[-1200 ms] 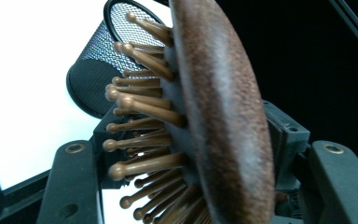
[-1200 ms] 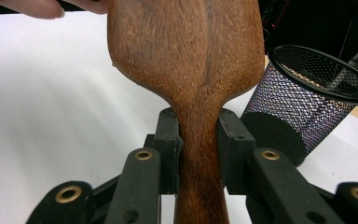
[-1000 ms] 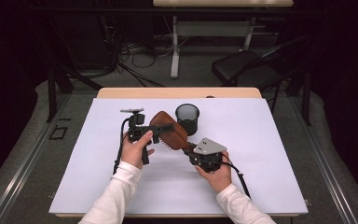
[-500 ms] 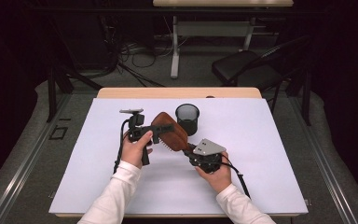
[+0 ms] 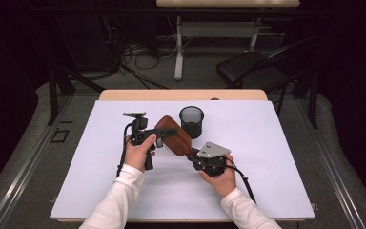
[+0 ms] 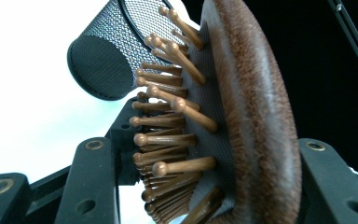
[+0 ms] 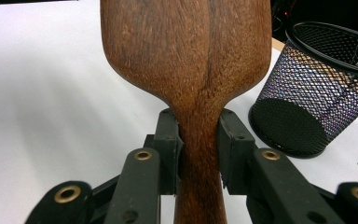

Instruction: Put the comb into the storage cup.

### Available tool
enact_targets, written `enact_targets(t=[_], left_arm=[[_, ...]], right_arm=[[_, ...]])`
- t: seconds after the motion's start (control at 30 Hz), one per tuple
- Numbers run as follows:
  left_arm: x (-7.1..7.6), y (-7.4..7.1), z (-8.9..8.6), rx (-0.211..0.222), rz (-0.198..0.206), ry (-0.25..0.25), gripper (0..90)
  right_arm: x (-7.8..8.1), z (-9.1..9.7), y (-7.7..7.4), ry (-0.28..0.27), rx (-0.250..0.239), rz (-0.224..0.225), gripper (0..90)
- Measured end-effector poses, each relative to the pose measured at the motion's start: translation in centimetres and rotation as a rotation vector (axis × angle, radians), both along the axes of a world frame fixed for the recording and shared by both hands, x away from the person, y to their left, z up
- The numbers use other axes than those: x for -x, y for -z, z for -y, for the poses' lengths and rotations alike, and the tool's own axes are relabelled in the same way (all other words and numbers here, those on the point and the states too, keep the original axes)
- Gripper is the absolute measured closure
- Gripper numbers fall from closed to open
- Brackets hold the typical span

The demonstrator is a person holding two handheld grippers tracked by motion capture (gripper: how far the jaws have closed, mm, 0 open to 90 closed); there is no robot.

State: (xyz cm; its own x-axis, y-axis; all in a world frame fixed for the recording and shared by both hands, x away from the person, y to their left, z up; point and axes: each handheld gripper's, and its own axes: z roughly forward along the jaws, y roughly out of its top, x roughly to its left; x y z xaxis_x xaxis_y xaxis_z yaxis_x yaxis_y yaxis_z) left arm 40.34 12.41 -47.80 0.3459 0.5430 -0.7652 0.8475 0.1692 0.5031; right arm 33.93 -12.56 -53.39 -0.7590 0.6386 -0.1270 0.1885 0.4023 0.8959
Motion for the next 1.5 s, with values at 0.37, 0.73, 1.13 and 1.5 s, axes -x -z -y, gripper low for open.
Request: enact_targets(t=[0.37, 0.73, 1.13, 1.5], left_arm=[[-0.01, 0.05, -0.01, 0.012, -0.020, -0.001, 47.8], [-0.05, 0.13, -0.06, 0.018, -0.040, 0.000, 48.3], [-0.25, 0.27, -0.36, 0.039, -0.050, -0.010, 48.6], [-0.32, 0.35, -0.68, 0.057, -0.050, -0.021, 48.5]], right_arm=[[0.01, 0.04, -0.08, -0.004, -0.009, -0.001, 69.8], [0.01, 0.06, -0.13, -0.005, -0.021, -0.004, 66.2], [-0.11, 0.17, -0.20, 0.001, -0.029, -0.013, 56.9], [-0.32, 0.19, -0.23, 0.007, -0.047, -0.028, 43.6]])
